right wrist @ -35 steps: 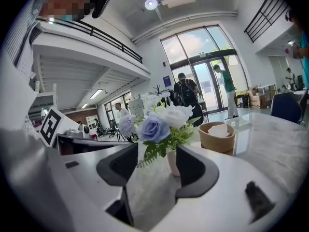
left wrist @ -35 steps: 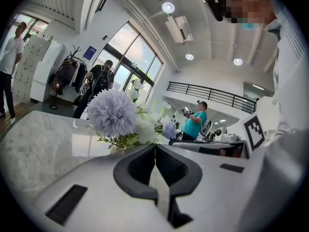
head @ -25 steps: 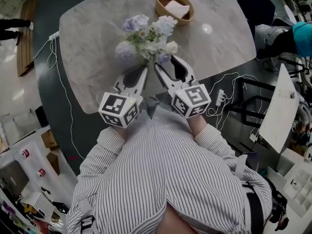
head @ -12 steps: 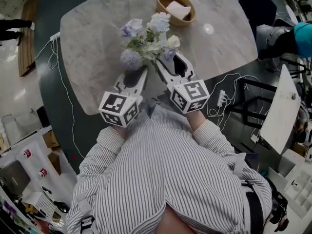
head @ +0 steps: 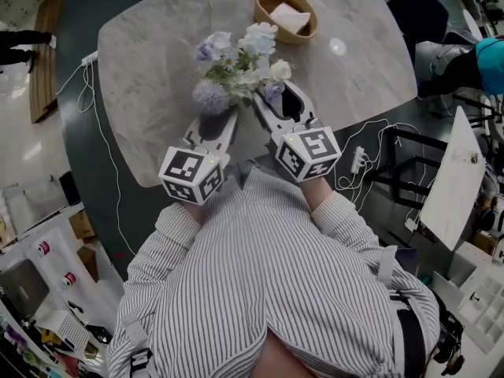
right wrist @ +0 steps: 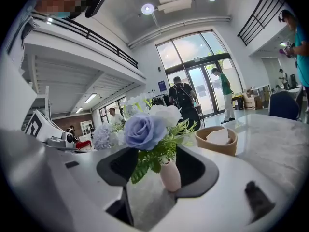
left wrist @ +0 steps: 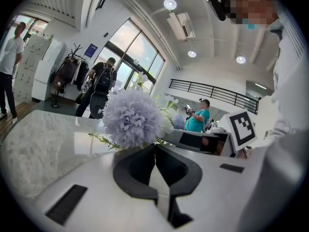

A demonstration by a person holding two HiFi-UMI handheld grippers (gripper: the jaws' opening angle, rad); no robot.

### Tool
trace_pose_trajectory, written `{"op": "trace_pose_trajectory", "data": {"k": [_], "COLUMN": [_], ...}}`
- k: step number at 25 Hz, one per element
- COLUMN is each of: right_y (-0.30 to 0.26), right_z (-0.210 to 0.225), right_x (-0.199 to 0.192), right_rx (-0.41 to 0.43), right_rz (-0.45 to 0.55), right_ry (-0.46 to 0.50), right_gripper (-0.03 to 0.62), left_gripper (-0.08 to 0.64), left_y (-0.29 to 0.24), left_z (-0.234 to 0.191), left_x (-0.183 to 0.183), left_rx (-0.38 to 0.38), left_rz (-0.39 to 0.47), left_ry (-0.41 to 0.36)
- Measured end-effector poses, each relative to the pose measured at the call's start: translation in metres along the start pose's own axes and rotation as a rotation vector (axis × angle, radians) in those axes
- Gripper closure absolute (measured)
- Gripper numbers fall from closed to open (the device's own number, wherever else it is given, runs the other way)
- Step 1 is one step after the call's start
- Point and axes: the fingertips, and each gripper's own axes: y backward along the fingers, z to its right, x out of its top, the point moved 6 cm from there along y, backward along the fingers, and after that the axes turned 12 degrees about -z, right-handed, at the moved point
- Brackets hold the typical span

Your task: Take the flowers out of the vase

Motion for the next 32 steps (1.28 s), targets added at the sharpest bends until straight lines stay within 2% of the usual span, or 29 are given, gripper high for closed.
{"op": "trace_pose_trajectory", "data": {"k": [11,23,25,28,32], "right_y": [-0.014,-0.017,-0.018,-0.018,-0.02], "right_z": [-0.005,-0.005,-0.004,-0.005,-0.006], "right_x": [0.006,0.009,0.009,0.009,0.007], "right_rx": [0.052,0.053,0.045,0.033,0.027], "right_rz": [-0.023,-0.029,-0.03,-0.031,-0.039], "right_ry": [0.02,0.066,0.07,0.071,0.071], "right_gripper": [0.356,0.357,0.38,0.471,0.489], "left_gripper": [0.546,0.546,0.546,0.546,0.546], "left_y": [0.002,0.004,0.004,0.005,0.006], "left_z": [-0.008,-0.01,-0.01,-0.01,-0.011], "left_x": [0.003,0.002,0.002,0.002,0.0], "left_rx": [0.007,0.012,0.012,0.011,0.01], "left_rz": [0.0,0.003,0.003,0.001,-0.002], "left_ry": [0.005,0.006,0.007,0.009,0.011]}}
